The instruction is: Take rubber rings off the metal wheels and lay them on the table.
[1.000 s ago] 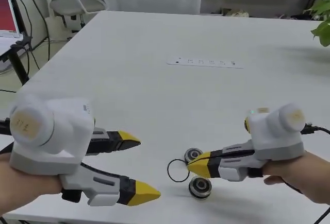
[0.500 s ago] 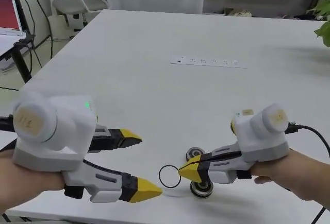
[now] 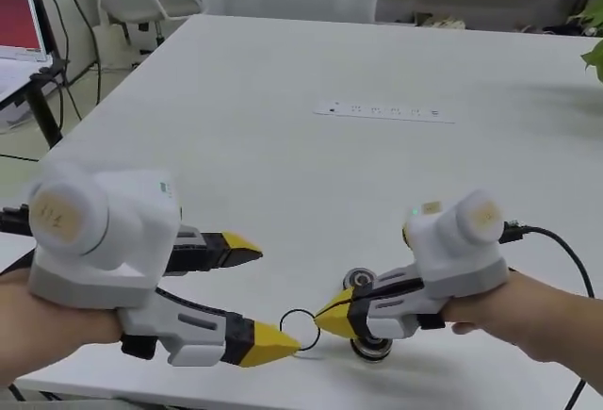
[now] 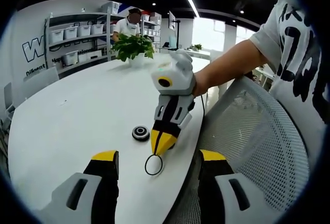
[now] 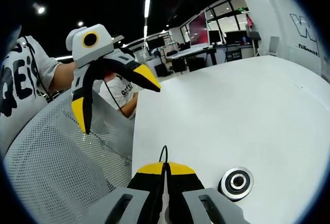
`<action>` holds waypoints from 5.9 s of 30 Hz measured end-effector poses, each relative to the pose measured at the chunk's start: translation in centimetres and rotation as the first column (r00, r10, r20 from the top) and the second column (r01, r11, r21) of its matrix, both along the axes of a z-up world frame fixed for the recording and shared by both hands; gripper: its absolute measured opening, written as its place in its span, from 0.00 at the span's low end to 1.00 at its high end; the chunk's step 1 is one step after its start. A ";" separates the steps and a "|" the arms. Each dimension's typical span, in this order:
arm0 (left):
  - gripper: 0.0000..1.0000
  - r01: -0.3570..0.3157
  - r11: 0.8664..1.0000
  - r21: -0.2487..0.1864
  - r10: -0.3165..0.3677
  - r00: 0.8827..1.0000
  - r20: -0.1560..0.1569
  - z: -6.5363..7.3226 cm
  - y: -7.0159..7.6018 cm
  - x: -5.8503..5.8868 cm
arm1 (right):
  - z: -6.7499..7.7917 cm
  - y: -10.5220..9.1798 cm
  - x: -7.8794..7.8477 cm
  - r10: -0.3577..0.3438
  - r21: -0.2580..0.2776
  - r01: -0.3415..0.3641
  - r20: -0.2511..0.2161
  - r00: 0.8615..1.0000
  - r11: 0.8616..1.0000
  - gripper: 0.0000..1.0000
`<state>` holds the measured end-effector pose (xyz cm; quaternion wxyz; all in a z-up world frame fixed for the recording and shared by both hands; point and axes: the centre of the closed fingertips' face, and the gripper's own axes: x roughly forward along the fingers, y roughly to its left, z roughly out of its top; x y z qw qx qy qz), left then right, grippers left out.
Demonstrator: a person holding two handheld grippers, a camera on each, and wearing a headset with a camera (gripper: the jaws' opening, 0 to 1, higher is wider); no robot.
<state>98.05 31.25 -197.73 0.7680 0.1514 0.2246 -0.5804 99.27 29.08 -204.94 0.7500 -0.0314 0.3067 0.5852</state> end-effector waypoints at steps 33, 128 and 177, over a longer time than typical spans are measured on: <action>0.59 0.002 1.000 0.011 -0.002 1.000 -0.012 -0.3 0.2 -0.3 | -1.4 -0.8 1.1 -0.001 -0.098 0.011 0.096 0.995 0.995 0.06; 0.54 0.102 0.993 0.068 -0.100 0.995 -0.021 -1.3 -4.3 1.5 | 3.2 -7.5 0.7 -0.235 0.098 0.222 0.143 0.961 0.970 0.22; 0.43 0.171 0.977 0.128 -0.158 0.982 -0.106 -5.6 -7.9 1.5 | -1.4 -8.6 -1.5 -0.206 0.013 0.206 0.121 0.971 0.979 0.26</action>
